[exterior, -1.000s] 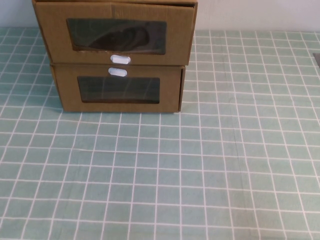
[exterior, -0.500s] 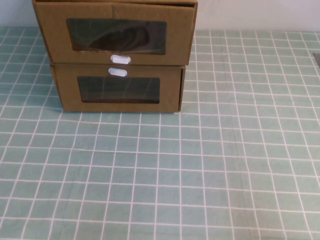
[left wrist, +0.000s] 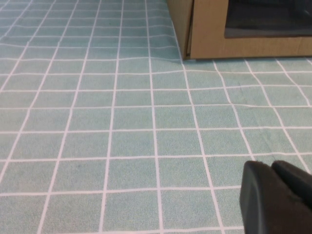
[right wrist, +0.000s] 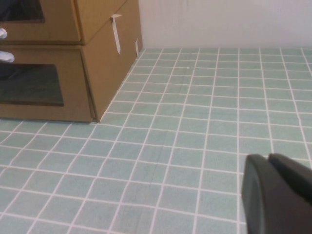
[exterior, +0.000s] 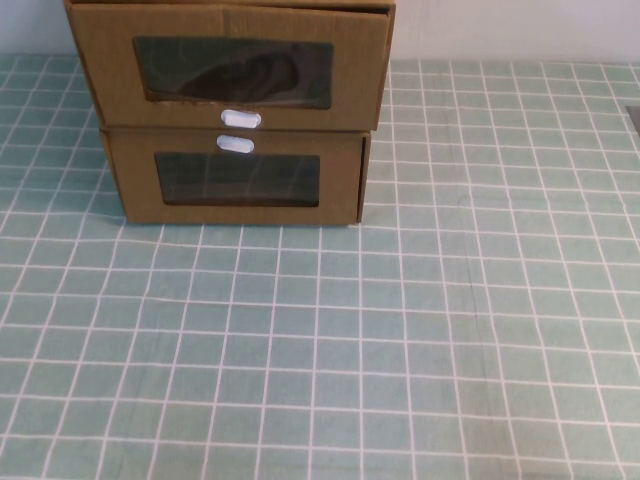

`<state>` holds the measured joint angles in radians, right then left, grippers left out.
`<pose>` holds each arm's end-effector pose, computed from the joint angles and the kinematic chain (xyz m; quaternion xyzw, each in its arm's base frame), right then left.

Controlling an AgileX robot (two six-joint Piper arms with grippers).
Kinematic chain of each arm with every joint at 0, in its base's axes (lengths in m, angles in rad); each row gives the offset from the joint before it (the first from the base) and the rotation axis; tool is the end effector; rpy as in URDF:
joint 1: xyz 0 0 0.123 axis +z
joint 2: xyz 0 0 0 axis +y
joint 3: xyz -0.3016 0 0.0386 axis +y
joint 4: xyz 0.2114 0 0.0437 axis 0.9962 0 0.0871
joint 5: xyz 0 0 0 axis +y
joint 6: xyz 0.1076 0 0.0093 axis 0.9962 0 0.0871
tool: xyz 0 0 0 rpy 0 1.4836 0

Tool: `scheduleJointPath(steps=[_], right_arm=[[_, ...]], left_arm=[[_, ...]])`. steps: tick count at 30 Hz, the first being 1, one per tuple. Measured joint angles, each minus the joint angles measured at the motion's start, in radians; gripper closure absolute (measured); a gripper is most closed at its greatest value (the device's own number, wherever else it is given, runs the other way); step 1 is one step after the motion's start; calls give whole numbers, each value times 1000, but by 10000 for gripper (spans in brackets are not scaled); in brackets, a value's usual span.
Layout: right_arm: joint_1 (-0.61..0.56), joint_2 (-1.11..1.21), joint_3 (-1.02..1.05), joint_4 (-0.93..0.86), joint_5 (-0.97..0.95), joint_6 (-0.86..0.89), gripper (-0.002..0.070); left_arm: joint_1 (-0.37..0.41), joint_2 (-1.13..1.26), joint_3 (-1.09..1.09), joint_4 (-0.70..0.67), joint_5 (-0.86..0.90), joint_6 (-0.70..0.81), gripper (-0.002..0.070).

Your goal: Close the shoe box

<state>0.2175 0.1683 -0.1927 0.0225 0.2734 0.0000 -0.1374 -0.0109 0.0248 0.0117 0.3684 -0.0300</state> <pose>0.0252 0.0062 0.2429 -0.0764 0.7581 0.0796 0.6428 0.0132 -0.0014 0.1676 0.0462 0.8020 -0.0449 0.5938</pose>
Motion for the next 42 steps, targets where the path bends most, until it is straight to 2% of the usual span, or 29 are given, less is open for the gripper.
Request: scheduleJointPath(steps=[19,25,32,36,42], right_arm=[[-2,-73,0,-28,18,0,691],[-74,-88,40,-110,48,0,691],[-173,-163,211,-122,-18,76,692],[-189,-175,220,-136,66,83,692],[-189,-175,220,-149,71,85,691]], left_arm=[[0,0,0,0,0,0,680],[0,0,0,0,0,0,680],[0,0,0,0,0,0,680],[0,0,0,0,2,0,680],[0,0,0,0,2,0,680]])
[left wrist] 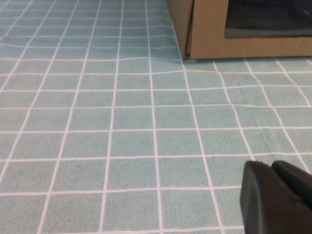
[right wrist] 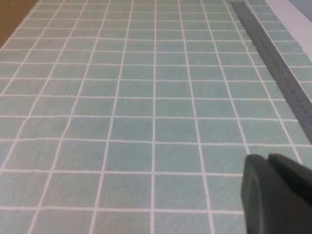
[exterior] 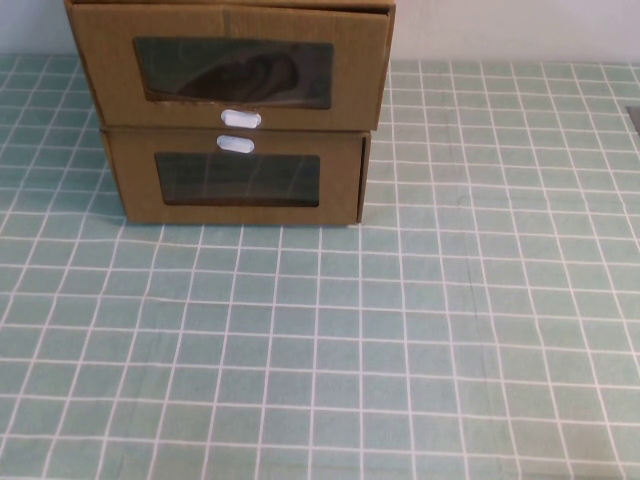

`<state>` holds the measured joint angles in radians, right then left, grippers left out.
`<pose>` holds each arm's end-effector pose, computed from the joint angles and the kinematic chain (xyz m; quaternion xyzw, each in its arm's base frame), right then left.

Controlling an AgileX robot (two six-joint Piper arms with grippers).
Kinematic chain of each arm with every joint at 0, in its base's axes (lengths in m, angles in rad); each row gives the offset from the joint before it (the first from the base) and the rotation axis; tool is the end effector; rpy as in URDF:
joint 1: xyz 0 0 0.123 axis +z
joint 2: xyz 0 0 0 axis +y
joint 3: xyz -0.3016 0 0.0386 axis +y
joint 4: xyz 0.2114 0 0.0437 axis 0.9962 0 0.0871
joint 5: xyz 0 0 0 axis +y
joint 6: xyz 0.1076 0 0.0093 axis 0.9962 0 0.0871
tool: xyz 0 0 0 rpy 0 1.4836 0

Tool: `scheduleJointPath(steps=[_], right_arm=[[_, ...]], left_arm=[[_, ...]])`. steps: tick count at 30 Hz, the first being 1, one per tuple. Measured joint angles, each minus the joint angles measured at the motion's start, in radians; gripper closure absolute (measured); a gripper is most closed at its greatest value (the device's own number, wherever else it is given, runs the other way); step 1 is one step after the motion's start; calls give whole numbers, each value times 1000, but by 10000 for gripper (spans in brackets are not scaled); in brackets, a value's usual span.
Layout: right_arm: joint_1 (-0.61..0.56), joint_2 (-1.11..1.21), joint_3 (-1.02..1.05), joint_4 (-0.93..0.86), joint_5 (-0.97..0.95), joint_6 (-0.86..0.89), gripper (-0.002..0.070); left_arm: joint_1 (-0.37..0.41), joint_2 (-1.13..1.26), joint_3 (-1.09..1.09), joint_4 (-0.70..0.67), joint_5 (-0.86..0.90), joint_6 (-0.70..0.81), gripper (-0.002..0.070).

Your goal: Close the shoe box

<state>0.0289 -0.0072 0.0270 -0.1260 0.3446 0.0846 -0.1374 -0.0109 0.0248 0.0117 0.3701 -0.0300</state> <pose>0.0143 -0.0042 0.1696 -0.0123 0.7971 -0.0185 0.6035 0.0132 -0.0014 0.1674 0.0463 0.8025 -0.0448 0.5931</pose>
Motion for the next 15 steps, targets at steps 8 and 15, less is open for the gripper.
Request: scheduleJointPath(steps=[8,15], right_arm=[[0,0,0,-12,4,0,691],[0,0,0,-16,6,0,691]], left_arm=[[0,0,0,0,0,0,680],[0,0,0,0,0,0,680]])
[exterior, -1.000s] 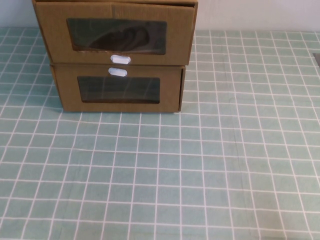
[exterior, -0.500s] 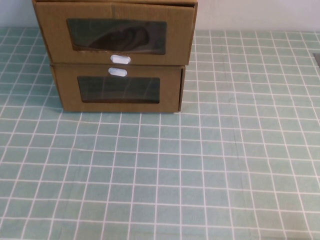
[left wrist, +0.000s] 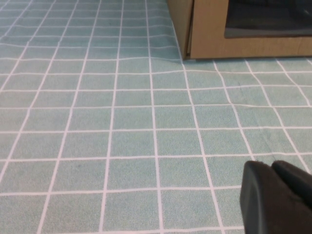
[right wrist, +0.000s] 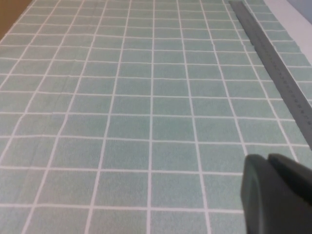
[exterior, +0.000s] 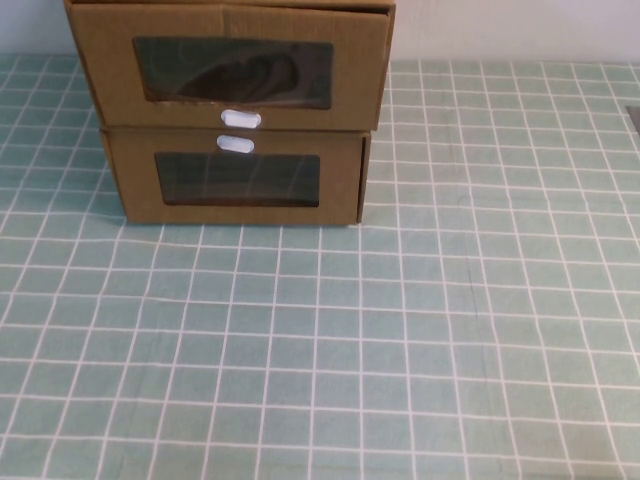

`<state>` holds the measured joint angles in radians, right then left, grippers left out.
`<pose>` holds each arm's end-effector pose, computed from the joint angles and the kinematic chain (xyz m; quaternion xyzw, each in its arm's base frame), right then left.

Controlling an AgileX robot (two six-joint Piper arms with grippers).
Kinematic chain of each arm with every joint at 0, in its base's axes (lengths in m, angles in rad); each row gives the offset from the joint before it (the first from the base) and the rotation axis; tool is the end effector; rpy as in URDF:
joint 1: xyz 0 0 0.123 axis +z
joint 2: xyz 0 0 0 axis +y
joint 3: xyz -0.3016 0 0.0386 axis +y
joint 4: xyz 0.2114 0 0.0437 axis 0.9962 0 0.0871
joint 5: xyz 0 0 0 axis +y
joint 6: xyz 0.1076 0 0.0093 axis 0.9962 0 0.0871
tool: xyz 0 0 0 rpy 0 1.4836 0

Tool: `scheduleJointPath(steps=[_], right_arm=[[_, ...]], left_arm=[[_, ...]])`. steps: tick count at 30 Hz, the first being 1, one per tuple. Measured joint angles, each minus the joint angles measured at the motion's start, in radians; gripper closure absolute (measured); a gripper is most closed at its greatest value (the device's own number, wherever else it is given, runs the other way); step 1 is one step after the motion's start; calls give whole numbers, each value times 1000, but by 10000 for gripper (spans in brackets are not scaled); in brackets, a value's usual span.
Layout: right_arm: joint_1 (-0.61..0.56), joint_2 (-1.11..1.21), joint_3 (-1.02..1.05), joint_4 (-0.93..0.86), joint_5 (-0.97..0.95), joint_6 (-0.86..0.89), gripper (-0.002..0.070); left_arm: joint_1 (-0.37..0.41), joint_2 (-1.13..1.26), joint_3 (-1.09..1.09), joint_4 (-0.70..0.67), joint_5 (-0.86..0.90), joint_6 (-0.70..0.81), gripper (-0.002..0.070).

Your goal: Close the shoe box

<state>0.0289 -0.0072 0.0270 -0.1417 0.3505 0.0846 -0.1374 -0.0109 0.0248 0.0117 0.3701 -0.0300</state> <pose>0.0141 -0.0048 0.1690 -0.0164 0.7986 -0.0253 0.6012 0.0132 -0.0014 0.1674 0.0463 0.8025 -0.0448 0.5931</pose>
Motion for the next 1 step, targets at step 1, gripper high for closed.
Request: scheduleJointPath(steps=[1], right_arm=[[0,0,0,0,0,-2,691]], left_arm=[[0,0,0,0,0,0,680]])
